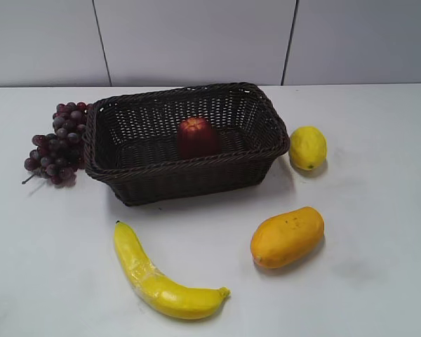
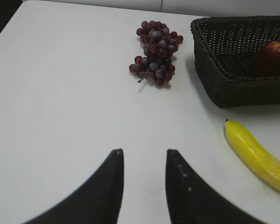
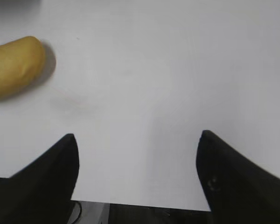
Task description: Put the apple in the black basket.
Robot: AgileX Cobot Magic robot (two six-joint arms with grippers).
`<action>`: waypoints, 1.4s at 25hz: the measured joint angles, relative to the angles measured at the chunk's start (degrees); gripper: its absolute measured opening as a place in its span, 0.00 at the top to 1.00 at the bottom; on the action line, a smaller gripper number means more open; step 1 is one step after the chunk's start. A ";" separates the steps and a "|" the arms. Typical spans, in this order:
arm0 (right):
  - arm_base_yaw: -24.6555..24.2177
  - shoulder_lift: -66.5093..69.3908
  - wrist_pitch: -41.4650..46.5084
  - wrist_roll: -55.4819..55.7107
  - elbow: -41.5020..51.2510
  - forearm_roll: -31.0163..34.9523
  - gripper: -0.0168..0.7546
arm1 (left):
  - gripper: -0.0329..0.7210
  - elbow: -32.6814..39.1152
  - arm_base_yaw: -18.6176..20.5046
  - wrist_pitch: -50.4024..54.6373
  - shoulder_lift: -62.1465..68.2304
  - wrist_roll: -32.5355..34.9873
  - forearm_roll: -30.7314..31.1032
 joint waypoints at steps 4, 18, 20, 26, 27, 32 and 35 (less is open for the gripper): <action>0.00 -11.22 -4.40 0.00 11.43 0.06 0.21 | 0.65 0.00 0.00 0.00 0.00 0.00 0.00; 0.00 -42.26 -5.30 0.10 35.26 0.77 0.21 | 0.65 0.00 0.00 0.00 0.00 0.00 0.00; 0.00 -45.86 -5.30 0.10 35.26 0.77 0.21 | 0.65 0.00 0.00 0.00 0.00 0.00 0.00; 0.00 -53.97 -5.36 0.10 35.26 0.79 0.21 | 0.65 0.00 0.00 0.00 0.00 0.00 0.00; 0.00 -55.42 -5.36 0.10 35.26 0.84 0.21 | 0.65 0.00 0.00 0.00 0.00 0.00 0.00; 0.00 -62.33 -5.36 0.10 35.26 1.55 0.21 | 0.65 0.00 0.00 0.00 0.00 0.00 0.00; 0.00 -67.58 -5.36 0.10 35.26 1.60 0.21 | 0.65 0.00 0.00 0.00 0.00 0.00 0.00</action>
